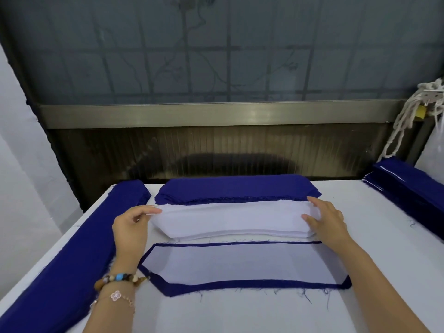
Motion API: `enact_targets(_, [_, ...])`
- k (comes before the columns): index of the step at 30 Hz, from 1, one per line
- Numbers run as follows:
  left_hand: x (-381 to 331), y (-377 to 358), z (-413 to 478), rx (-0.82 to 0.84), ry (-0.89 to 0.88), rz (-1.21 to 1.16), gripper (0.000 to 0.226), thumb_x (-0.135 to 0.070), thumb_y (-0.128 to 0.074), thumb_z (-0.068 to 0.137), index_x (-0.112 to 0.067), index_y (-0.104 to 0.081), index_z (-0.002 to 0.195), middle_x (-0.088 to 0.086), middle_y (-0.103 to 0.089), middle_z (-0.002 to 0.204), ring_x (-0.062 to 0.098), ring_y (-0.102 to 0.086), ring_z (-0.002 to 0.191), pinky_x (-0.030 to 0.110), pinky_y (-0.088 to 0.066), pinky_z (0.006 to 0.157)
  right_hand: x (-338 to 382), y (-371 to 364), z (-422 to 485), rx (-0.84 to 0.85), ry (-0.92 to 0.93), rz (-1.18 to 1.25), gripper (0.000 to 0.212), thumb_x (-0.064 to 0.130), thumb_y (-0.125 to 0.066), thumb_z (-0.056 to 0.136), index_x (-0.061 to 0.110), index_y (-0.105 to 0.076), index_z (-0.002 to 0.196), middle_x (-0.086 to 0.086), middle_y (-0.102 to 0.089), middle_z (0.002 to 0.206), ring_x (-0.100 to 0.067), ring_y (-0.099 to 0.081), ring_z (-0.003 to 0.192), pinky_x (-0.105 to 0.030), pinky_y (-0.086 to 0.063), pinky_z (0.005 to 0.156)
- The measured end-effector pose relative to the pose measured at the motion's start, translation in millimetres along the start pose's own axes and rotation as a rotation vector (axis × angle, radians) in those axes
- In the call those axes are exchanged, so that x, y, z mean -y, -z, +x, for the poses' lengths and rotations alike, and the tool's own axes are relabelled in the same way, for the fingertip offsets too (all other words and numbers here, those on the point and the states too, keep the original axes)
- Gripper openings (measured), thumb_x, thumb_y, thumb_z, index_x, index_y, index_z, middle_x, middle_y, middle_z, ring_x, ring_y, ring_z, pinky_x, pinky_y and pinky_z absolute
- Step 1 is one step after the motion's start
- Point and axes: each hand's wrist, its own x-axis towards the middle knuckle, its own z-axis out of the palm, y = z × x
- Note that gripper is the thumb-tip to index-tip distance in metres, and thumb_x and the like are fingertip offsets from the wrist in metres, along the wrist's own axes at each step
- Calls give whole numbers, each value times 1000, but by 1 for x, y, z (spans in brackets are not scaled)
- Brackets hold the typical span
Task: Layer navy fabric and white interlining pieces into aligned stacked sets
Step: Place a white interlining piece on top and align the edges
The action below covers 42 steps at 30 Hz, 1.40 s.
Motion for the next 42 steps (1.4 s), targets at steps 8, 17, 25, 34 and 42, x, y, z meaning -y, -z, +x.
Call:
enact_targets(8, [8,3,4,-17,112,-272,31,-2,-61,90,-28,-77,85,-12,-74,94,2,-67,94,22,-51,81,2,5,2,-33,-66,-55,9,33,-61,92,35,-63,100,-2,-57,123,-26,-41,117,-40,-36,93])
enact_targets(17, [17,-3,6,35,329,-257,26,-13,-68,88,-15,-66,113,3,-71,100,19,-69,93,30,-58,75,-2,10,-2,-179,-84,473,45,35,-63,89,11,-58,126,-10,-62,121,-25,-56,102,-36,-48,87])
enact_targets(25, [-10,-8,5,-79,321,-272,18,-14,-69,86,-18,-69,104,-4,-69,90,11,-66,84,23,-52,67,-4,12,-11,-348,-171,529,44,31,-57,95,4,-53,130,-13,-58,125,-21,-53,101,-32,-40,89])
enact_targets(34, [-27,13,-12,6,523,-279,16,-5,-75,81,-7,-70,97,9,-68,87,17,-66,73,20,-57,54,-37,27,-39,-152,-172,390,14,32,-59,93,20,-53,92,1,-57,86,-18,-55,79,-30,-42,69])
enact_targets(42, [-20,27,-48,133,546,-347,10,-1,-71,84,2,-71,93,14,-70,87,21,-66,77,30,-59,79,-55,33,-72,-158,-111,345,9,26,-61,92,20,-54,92,9,-55,73,-18,-53,72,-30,-38,60])
